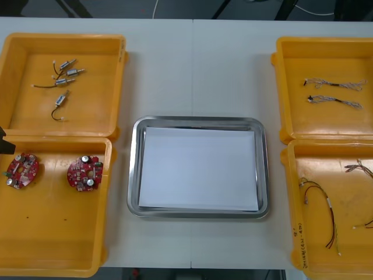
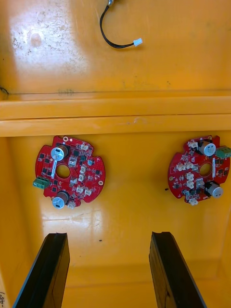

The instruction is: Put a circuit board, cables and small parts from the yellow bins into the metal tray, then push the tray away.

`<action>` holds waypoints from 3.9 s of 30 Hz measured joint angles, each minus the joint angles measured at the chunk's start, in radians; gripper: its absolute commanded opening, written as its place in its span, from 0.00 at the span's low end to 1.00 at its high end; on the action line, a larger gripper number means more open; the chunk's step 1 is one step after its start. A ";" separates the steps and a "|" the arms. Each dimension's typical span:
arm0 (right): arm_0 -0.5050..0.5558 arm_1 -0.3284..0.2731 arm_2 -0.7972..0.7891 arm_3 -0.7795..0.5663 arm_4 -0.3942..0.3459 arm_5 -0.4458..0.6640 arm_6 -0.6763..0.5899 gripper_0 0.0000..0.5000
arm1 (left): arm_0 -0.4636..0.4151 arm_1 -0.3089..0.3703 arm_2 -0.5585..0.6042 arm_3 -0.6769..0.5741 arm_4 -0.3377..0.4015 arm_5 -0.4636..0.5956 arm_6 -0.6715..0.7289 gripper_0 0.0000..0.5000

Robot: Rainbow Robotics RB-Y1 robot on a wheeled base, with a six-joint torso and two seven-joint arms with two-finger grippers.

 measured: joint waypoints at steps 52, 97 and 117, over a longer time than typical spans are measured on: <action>0.000 0.000 0.000 0.000 0.000 0.000 0.000 1.00 | 0.000 0.000 0.000 0.000 0.000 0.000 0.000 0.98; 0.005 -0.005 -0.024 -0.004 -0.017 0.000 0.000 1.00 | 0.005 0.034 -0.032 0.032 0.033 0.000 0.000 0.98; 0.200 -0.005 -0.072 -0.022 -0.050 -0.106 0.000 1.00 | 0.045 0.102 -0.032 0.164 0.059 -0.051 -0.001 0.98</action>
